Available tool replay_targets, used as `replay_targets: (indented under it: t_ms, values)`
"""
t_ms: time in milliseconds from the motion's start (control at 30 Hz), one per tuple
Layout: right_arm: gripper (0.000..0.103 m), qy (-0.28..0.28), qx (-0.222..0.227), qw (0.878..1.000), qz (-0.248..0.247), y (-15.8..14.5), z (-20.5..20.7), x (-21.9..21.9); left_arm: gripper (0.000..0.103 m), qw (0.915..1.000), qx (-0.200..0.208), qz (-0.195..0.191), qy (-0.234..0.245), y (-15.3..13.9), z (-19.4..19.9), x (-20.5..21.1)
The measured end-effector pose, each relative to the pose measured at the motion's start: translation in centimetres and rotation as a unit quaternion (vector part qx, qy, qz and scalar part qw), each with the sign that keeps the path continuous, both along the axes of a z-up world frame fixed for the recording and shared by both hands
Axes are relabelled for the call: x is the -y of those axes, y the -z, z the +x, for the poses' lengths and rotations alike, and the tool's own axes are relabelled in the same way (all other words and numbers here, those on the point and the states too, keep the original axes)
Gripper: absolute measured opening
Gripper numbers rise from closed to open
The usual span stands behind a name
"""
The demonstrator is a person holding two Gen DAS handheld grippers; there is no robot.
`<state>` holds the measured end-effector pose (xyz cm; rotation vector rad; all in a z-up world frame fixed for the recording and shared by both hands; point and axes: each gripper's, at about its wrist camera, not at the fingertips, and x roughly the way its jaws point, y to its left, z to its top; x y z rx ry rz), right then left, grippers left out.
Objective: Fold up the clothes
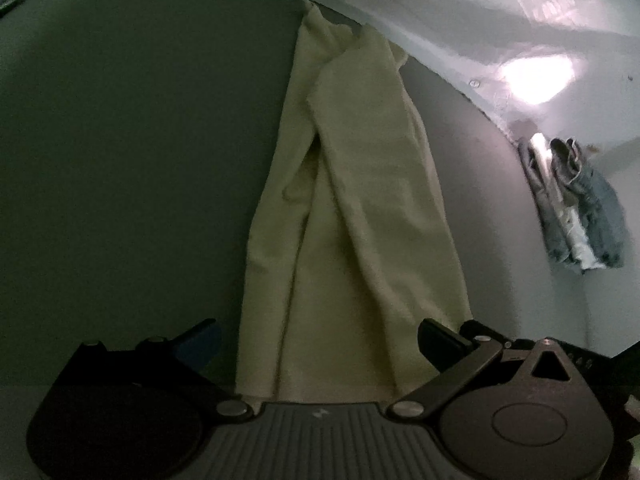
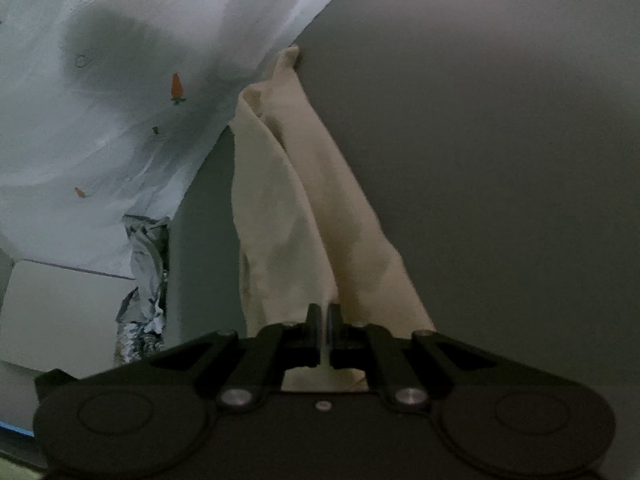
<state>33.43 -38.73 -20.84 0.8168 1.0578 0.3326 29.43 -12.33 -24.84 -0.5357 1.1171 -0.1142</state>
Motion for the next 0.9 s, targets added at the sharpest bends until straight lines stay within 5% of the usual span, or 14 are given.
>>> replay_targets:
  t_ms: [300, 700, 800, 900]
  values:
    - [0.005, -0.018, -0.011, 0.999, -0.033, 1.1, -0.3, -0.1, 0.103, 0.9993, -0.019, 0.032, 0.01, 0.7, -1.1, 0.4]
    - [0.041, -0.037, 0.028, 0.989, -0.144, 0.0, -0.3, 0.6, 0.1, 0.9991, -0.021, 0.037, -0.003, 1.4, -1.6, 0.3]
    - [0.042, -0.021, 0.015, 0.993, -0.114, 0.8, -0.1, 1.5, 0.092, 0.9988, -0.017, 0.043, -0.013, 1.4, -2.0, 0.3]
    - [0.042, -0.01, 0.008, 0.998, -0.065, 1.6, 0.3, 2.2, 0.071, 0.9991, -0.008, 0.037, -0.019, 1.2, -2.5, 0.0]
